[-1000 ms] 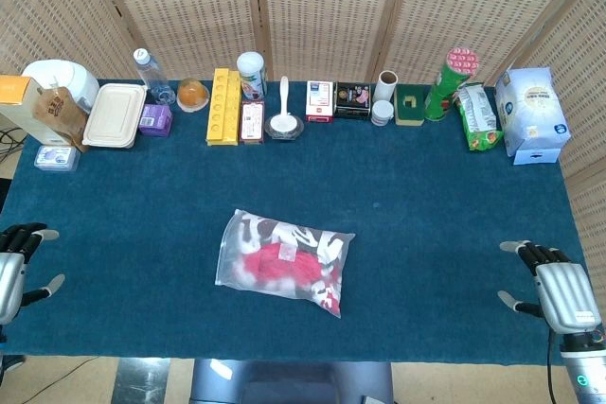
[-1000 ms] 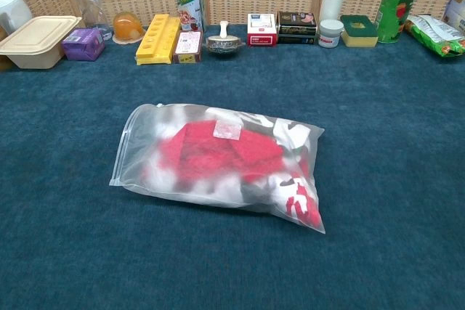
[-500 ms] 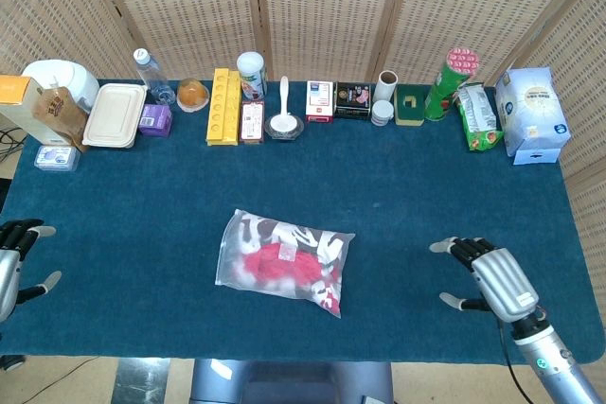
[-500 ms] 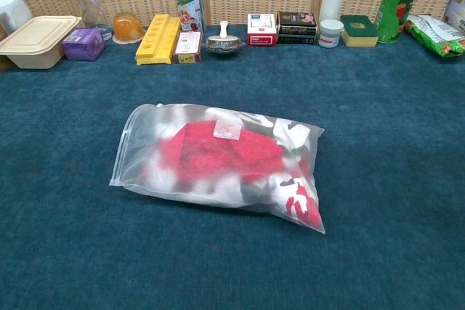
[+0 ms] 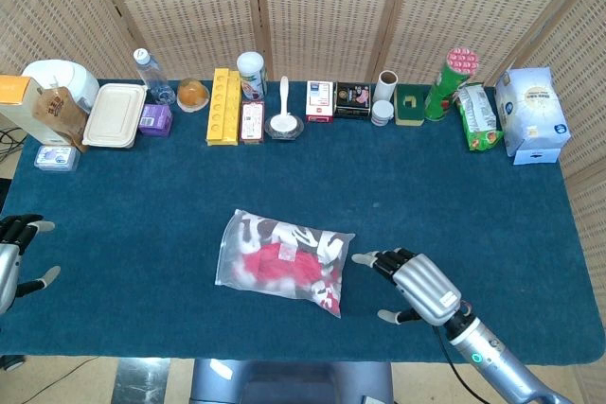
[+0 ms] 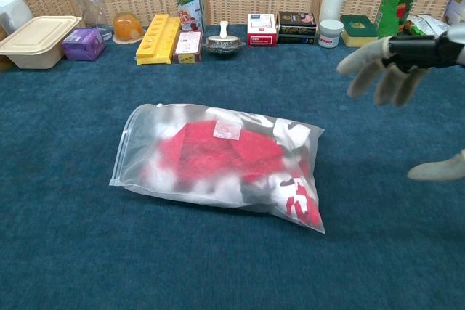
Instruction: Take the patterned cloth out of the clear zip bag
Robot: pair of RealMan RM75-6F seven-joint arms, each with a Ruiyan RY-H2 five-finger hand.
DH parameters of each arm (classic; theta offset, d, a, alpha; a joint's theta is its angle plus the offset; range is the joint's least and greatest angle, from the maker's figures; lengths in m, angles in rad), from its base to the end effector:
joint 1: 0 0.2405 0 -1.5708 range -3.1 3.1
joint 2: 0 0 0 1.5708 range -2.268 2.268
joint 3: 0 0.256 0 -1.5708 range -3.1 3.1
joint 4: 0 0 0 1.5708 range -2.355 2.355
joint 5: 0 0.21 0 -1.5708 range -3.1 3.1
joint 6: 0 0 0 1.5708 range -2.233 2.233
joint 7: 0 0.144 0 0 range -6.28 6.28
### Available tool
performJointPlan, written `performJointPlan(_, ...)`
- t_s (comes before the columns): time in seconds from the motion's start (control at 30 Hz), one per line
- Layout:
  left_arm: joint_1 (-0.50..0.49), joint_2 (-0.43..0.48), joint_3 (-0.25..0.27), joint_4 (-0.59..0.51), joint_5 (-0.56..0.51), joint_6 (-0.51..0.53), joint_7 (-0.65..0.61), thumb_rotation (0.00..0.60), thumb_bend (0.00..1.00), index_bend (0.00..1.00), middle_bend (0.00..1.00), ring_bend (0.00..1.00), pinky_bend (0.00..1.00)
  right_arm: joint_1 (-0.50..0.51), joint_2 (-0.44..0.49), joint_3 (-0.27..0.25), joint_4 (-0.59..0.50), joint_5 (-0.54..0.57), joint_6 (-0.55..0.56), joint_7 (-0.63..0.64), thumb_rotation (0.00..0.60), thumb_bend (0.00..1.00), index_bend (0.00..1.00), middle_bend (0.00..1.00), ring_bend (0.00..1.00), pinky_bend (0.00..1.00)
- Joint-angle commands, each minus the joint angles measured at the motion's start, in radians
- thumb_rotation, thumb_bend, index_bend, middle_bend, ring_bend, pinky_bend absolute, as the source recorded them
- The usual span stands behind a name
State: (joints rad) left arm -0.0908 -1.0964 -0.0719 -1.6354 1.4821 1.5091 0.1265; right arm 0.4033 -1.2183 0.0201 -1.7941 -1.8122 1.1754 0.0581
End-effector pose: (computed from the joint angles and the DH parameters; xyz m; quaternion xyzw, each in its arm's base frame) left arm -0.3060 0.1871 0.1714 -0.6032 -0.3390 -0.3648 0.6230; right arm -0.1700 -0.2183 0.0640 0.7530 -0.3601 0.4753 0.2782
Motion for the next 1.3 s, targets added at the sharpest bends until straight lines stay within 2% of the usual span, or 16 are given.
performJointPlan(0.03, -0.004, -0.003, -0.002, 0.013, -0.005, -0.006, -0.012, 0.6, 0.13, 0.34, 0.28, 0.22, 0.24, 0.04, -0.057, 0.021, -0.034, 0.053, -0.072, -0.088, 0.6, 0.01, 0.11, 0.24, 0.32, 0.33)
performJointPlan(0.27, -0.008, 0.001, -0.008, 0.04, -0.009, -0.009, -0.043, 0.6, 0.13, 0.33, 0.28, 0.22, 0.24, 0.099, -0.17, 0.075, -0.08, 0.213, -0.189, -0.316, 0.6, 0.01, 0.0, 0.15, 0.24, 0.28)
performJointPlan(0.6, -0.019, 0.026, -0.019, 0.028, 0.001, -0.002, -0.043, 0.6, 0.13, 0.33, 0.28, 0.22, 0.24, 0.152, -0.305, 0.105, -0.088, 0.386, -0.227, -0.52, 0.6, 0.0, 0.0, 0.06, 0.17, 0.24)
performJointPlan(0.93, -0.021, 0.026, -0.016, 0.028, -0.006, -0.008, -0.046, 0.6, 0.13, 0.34, 0.28, 0.22, 0.24, 0.222, -0.445, 0.134, 0.015, 0.528, -0.228, -0.681, 0.6, 0.0, 0.0, 0.01, 0.13, 0.2)
performJointPlan(1.17, -0.02, 0.025, -0.015, 0.033, -0.011, -0.01, -0.048, 0.6, 0.13, 0.33, 0.28, 0.22, 0.24, 0.262, -0.518, 0.163, 0.138, 0.562, -0.192, -0.727, 0.6, 0.0, 0.0, 0.0, 0.12, 0.19)
performJointPlan(1.3, -0.022, 0.023, -0.014, 0.037, -0.016, -0.015, -0.049, 0.6, 0.13, 0.33, 0.28, 0.22, 0.24, 0.285, -0.526, 0.181, 0.202, 0.568, -0.186, -0.735, 0.6, 0.0, 0.0, 0.0, 0.12, 0.19)
